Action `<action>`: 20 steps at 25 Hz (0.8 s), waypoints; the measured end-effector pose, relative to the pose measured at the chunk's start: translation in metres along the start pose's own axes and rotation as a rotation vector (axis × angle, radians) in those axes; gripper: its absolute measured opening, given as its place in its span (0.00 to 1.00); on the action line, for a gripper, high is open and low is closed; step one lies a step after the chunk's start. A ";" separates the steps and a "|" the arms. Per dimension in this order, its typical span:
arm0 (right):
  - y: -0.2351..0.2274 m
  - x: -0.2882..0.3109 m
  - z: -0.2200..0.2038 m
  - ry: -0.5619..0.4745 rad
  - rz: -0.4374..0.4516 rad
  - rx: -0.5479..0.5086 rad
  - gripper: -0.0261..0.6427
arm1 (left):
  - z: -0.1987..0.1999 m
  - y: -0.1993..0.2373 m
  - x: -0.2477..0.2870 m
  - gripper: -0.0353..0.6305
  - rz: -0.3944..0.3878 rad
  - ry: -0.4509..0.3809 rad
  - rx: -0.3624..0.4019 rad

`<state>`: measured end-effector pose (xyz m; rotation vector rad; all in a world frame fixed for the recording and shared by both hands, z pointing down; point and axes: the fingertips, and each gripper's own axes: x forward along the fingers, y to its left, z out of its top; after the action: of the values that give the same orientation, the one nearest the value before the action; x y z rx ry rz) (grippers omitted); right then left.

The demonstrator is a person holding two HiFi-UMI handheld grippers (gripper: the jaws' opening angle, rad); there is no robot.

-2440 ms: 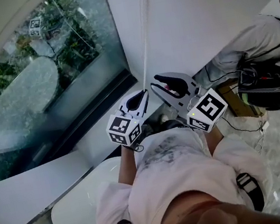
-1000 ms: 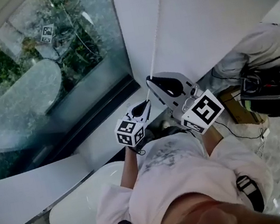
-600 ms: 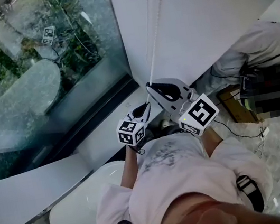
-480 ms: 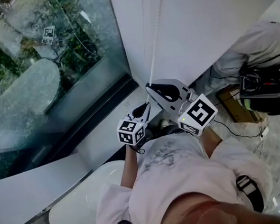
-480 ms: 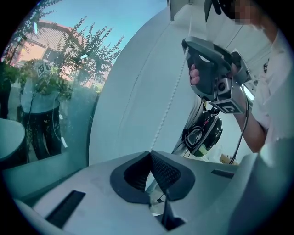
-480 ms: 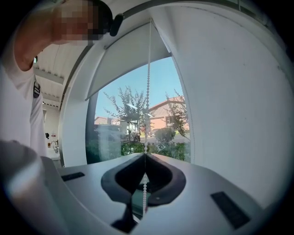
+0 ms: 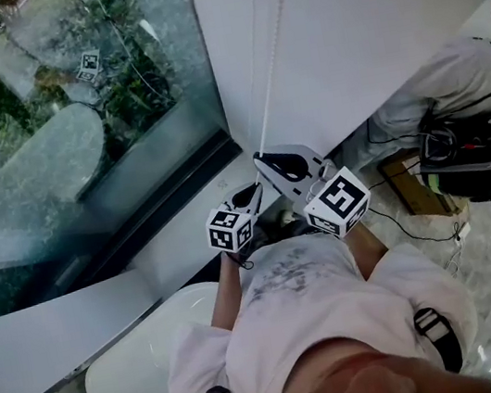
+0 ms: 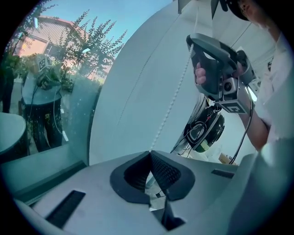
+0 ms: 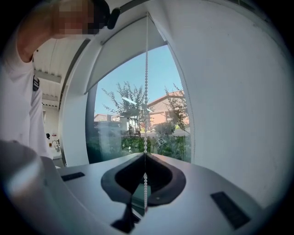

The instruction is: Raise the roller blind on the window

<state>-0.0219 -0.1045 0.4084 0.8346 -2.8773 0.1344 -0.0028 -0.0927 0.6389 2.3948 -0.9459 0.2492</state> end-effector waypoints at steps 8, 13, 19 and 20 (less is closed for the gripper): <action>0.000 0.002 -0.025 0.056 -0.003 0.022 0.13 | -0.021 0.007 0.007 0.06 0.008 0.047 -0.028; -0.004 0.000 -0.033 0.068 -0.007 0.037 0.13 | -0.027 0.009 0.011 0.06 0.014 0.065 -0.034; -0.006 -0.003 -0.030 0.058 -0.007 0.031 0.13 | -0.023 0.006 0.004 0.07 0.037 0.067 0.034; -0.007 -0.003 -0.029 0.056 -0.007 0.031 0.13 | -0.020 0.004 0.001 0.07 0.034 0.060 0.040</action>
<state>-0.0129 -0.1050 0.4373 0.8323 -2.8271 0.1982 -0.0038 -0.0844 0.6576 2.3953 -0.9627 0.3543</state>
